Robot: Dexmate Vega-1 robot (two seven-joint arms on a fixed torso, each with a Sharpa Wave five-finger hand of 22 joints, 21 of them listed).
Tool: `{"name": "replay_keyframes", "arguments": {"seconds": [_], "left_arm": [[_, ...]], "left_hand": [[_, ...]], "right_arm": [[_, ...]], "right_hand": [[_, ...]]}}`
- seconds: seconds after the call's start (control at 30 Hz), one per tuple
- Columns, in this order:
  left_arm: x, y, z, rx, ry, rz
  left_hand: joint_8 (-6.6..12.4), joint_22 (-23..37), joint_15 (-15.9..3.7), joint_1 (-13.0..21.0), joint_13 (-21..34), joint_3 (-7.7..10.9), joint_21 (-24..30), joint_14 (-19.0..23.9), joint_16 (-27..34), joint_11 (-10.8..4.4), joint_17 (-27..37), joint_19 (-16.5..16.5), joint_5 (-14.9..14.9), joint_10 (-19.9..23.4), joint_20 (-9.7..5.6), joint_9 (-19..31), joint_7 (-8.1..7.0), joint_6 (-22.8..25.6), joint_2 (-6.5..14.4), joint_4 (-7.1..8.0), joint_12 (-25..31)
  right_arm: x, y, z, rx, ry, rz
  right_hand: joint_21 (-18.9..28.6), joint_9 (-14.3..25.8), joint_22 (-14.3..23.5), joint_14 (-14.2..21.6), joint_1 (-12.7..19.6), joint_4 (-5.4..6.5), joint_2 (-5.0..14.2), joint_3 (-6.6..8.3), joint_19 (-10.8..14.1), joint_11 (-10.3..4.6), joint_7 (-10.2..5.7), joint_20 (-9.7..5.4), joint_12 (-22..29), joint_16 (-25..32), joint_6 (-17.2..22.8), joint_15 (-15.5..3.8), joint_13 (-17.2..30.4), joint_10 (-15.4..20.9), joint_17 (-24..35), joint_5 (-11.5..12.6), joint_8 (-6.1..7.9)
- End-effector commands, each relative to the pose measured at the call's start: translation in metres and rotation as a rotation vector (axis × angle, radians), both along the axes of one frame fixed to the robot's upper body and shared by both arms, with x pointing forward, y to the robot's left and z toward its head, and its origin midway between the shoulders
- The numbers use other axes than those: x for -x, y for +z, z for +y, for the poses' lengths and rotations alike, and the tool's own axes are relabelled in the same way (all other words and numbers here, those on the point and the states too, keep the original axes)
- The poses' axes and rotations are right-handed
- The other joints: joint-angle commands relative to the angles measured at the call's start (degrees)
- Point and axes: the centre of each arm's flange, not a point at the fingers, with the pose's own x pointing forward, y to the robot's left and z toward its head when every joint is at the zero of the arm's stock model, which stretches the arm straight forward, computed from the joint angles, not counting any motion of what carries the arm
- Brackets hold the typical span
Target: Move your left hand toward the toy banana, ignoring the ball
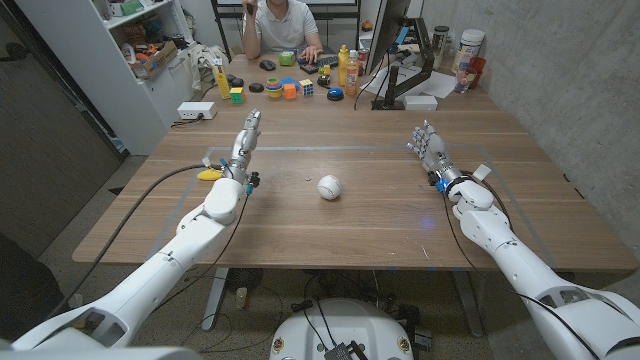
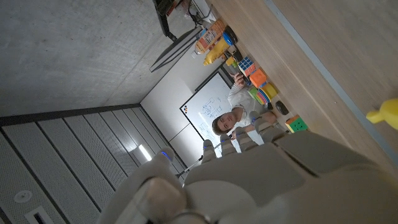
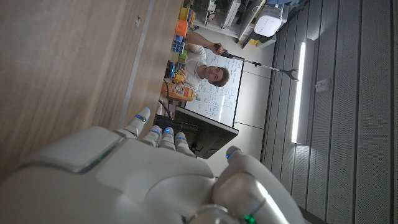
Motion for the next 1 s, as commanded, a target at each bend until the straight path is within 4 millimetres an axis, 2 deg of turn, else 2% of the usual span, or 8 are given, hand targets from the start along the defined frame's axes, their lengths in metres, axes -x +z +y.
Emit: {"name": "replay_keyframes", "arguments": {"seconds": [0.03, 0.23, 0.53, 0.63, 0.73, 0.83, 0.9, 1.0], "left_arm": [[0.036, 0.017, 0.0, -0.195, 0.442, -0.125], [0.043, 0.022, -0.001, -0.28, 0.599, -0.16], [0.047, 0.025, -0.004, -0.46, 0.868, -0.15], [0.046, 0.025, -0.004, -0.504, 0.924, -0.146], [0.046, 0.024, -0.004, -0.536, 0.973, -0.15], [0.043, 0.023, -0.003, -0.572, 1.016, -0.14], [0.039, 0.022, -0.003, -0.606, 1.046, -0.124], [0.033, 0.02, -0.001, -0.638, 1.082, -0.098]], "left_hand": [[0.48, 0.1, -0.26, 1.0, 0.3, 0.32, -0.1, 0.5, 0.3, -0.33, 0.0, -0.4, 0.6, 1.2, 0.62, 0.2, -1.54, 0.6, 2.0, -0.76, 0.3], [0.38, 0.1, -0.61, 1.6, 0.3, 0.47, -0.5, 0.8, 0.2, -0.59, 0.0, -0.9, 0.7, 1.6, 0.59, 0.2, -1.94, 0.8, 1.7, -1.19, 0.3], [-0.78, 0.0, -1.18, 3.7, 0.4, 0.98, -1.2, -0.1, -0.7, -0.96, 0.1, -2.1, 1.0, 0.1, 1.79, 0.3, -2.07, -1.8, 1.0, -2.57, -0.8], [-0.91, 0.1, -2.11, 5.0, 0.6, 1.57, -1.8, -1.3, -1.5, -1.11, 0.2, -4.0, 1.1, -0.8, 3.3, 0.5, -2.13, -2.5, 1.4, -3.23, -1.2], [-0.71, 0.1, -2.7, 5.5, 0.7, 1.98, -2.0, -1.7, -1.7, -1.21, 0.3, -5.0, 1.2, -1.0, 3.96, 0.6, -2.14, -2.4, 2.0, -3.34, -1.2], [-0.01, 0.1, -2.51, 6.0, 0.8, 2.43, -2.1, -1.9, -1.9, -0.97, 0.3, -5.8, 1.3, -1.3, 4.76, 0.9, -2.11, -1.0, 2.5, -3.4, -1.1], [0.89, 0.1, -2.34, 6.6, 1.0, 2.96, -2.1, -2.3, -2.1, -1.03, 0.4, -7.0, 1.3, -1.4, 6.1, 1.2, -2.16, 0.9, 2.9, -3.54, -1.0], [1.25, 0.1, -2.21, 6.9, 1.1, 3.19, -2.2, -2.8, -2.3, -1.02, 0.5, -7.5, 1.3, -1.6, 6.73, 1.4, -2.19, 1.6, 3.1, -3.65, -1.0]], "right_arm": [[-0.006, -0.001, 0.0, 0.002, 0.001, 0.007], [-0.008, 0.0, 0.001, 0.001, 0.003, 0.008], [-0.012, 0.0, 0.0, 0.003, 0.003, 0.01], [-0.012, 0.0, -0.001, -0.006, 0.003, 0.013], [-0.013, 0.0, -0.003, -0.001, -0.001, 0.013], [-0.013, 0.0, -0.003, 0.001, 0.0, 0.014], [-0.014, 0.001, -0.003, 0.005, 0.0, 0.015], [-0.015, 0.001, -0.004, 0.007, 0.001, 0.018]], "right_hand": [[-0.1, 0.2, 0.1, -0.4, -0.1, -0.1, 6.99, 0.36, -2.2, 0.09, -0.04, -6.41, 0.3, 0.4, -0.4, -0.31, 0.1, -0.4, 0.1, 0.3, 0.22], [-0.2, 0.2, 0.1, -0.4, -0.1, -0.11, 6.97, 0.33, -2.2, 0.15, -0.05, -6.4, 0.3, 0.4, -0.4, -0.34, 0.1, -0.4, 0.1, 0.3, 0.2], [-0.4, 0.2, 0.1, -0.3, -0.1, -0.12, 6.89, 0.26, -2.3, 0.15, 0.07, -5.98, 0.3, 0.4, -0.5, 0.33, 0.1, -0.4, 0.1, 0.3, 0.19], [-0.5, 0.2, 0.1, -0.3, -0.1, -0.12, 6.85, 0.23, -2.3, 0.12, 0.06, -5.87, 0.3, 0.4, -0.5, 0.52, 0.1, -0.4, 0.1, 0.3, 0.18], [-0.5, 0.2, 0.1, -0.2, -0.1, -0.14, 6.79, 0.18, -2.2, 0.22, 0.21, -5.64, 0.3, 0.4, -0.5, 0.67, 0.1, -0.3, 0.1, 0.3, 0.2], [-0.6, 0.2, 0.1, -0.2, -0.1, -0.14, 6.86, 0.2, -2.2, 0.24, 0.17, -5.68, 0.3, 0.4, -0.4, 0.7, 0.1, -0.2, 0.1, 0.3, 0.22], [-0.6, 0.2, 0.1, -0.2, 0.0, -0.14, 6.91, 0.22, -2.2, 0.19, 0.16, -5.67, 0.3, 0.4, -0.4, 0.7, 0.1, -0.2, 0.1, 0.3, 0.23], [-0.6, 0.2, 0.1, -0.2, 0.0, -0.14, 6.98, 0.26, -2.2, 0.1, 0.09, -5.73, 0.4, 0.4, -0.4, 0.67, 0.1, -0.1, 0.1, 0.3, 0.23]]}}
